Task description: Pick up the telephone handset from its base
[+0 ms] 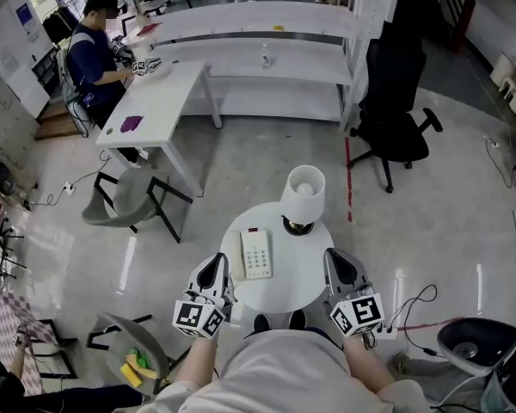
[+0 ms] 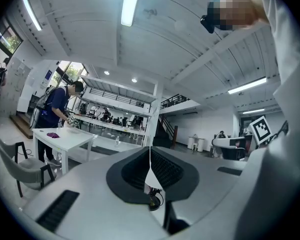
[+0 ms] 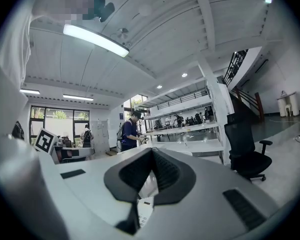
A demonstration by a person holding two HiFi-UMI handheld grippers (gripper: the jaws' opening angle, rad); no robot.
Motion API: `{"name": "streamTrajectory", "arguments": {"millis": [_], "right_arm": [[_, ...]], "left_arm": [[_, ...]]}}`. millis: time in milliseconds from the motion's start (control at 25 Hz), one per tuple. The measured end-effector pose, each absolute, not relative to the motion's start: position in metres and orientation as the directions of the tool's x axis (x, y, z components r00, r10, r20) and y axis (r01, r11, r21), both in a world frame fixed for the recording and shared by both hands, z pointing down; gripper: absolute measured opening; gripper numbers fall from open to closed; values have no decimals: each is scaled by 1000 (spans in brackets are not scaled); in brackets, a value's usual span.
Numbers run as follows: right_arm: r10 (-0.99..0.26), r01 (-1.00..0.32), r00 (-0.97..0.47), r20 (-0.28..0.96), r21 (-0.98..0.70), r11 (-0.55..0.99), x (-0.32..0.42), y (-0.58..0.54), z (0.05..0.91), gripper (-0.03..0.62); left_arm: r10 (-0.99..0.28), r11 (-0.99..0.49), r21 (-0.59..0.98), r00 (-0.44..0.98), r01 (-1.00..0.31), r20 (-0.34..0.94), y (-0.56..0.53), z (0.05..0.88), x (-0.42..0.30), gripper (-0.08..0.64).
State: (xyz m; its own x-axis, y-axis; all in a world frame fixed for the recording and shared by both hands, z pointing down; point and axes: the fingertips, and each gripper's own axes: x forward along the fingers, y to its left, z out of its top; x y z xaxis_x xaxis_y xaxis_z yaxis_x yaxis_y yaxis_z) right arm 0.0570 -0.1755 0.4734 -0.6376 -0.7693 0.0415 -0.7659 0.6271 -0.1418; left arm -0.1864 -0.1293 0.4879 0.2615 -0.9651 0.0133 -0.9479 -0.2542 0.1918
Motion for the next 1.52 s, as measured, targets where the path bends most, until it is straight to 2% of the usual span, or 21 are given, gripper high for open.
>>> {"name": "streamTrajectory", "arguments": {"millis": [720, 760, 840, 880, 1080, 1280, 1520], "right_arm": [[-760, -759, -647, 66, -146, 634, 50, -171, 481, 8], [-761, -761, -645, 69, -147, 632, 50, -171, 481, 8], [-762, -762, -644, 74, -148, 630, 49, -172, 482, 8], [-762, -763, -643, 75, -148, 629, 49, -173, 481, 8], [-754, -756, -652, 83, -156, 636, 45, -176, 483, 8], [-747, -749, -659, 88, -161, 642, 43, -178, 484, 8], [-753, -757, -650, 100, -168, 631, 42, -183, 484, 9]], "left_arm": [[-954, -260, 177, 280, -949, 103, -128, 518, -186, 24], [-951, -262, 188, 286, -947, 116, -129, 523, -185, 43], [-944, -258, 217, 293, -942, 150, -132, 534, -186, 159], [-943, -250, 223, 289, -942, 166, -134, 539, -187, 189], [-947, -191, 237, 242, -953, 211, -140, 562, -200, 280], [-940, -118, 251, 189, -961, 283, -147, 593, -213, 302], [-909, -126, 236, 207, -964, 360, -158, 631, -213, 302]]}}
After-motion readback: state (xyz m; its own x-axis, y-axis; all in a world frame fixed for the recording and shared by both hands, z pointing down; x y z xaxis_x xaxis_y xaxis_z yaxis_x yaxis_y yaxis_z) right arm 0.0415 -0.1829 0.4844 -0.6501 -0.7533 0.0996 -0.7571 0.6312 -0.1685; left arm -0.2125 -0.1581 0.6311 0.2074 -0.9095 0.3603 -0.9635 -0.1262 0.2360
